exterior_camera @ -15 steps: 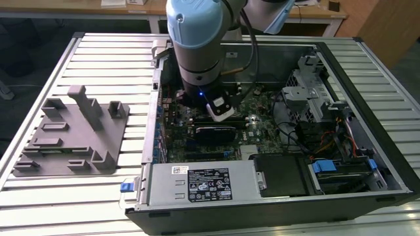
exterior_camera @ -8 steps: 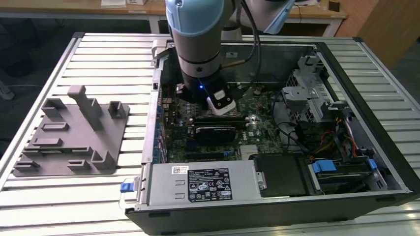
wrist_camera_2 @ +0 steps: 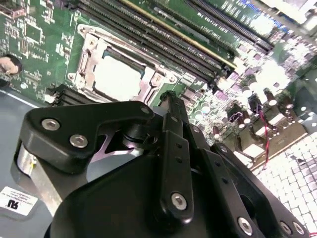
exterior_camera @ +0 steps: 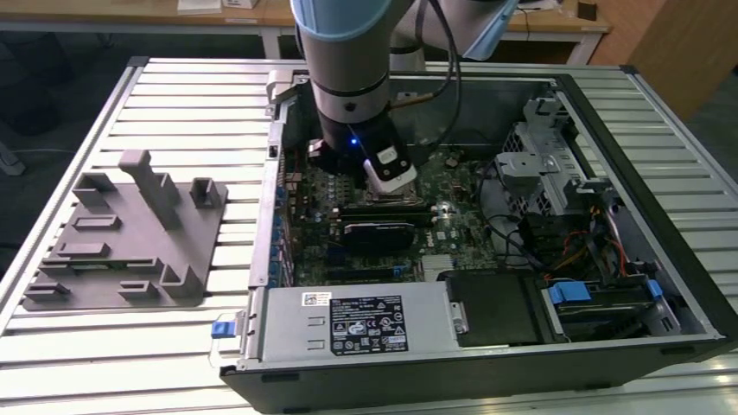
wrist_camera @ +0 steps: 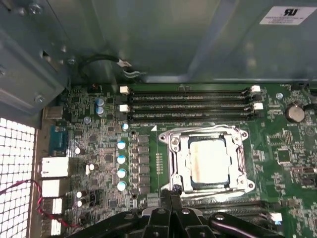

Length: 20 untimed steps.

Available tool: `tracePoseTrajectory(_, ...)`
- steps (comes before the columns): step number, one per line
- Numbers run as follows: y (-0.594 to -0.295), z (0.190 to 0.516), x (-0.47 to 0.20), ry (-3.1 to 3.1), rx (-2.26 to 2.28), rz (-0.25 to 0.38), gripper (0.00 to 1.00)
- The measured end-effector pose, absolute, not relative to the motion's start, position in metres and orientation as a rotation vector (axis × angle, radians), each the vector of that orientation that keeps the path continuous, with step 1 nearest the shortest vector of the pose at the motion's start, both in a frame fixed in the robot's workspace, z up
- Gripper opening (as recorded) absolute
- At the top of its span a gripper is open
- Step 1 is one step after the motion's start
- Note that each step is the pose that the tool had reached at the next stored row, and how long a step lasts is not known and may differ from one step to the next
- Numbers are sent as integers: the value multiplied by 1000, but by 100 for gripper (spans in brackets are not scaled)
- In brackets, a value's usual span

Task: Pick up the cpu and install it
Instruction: 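Install the second cpu locking lever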

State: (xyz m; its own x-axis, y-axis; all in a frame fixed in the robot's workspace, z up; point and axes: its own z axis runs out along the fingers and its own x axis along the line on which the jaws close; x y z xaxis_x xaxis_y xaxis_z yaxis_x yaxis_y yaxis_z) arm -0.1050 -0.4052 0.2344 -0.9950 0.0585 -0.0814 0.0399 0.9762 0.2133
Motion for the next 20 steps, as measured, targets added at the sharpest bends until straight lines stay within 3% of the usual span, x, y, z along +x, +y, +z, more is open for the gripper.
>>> tracePoseTrajectory(20,-384,234,-81,3043,77,215,11)
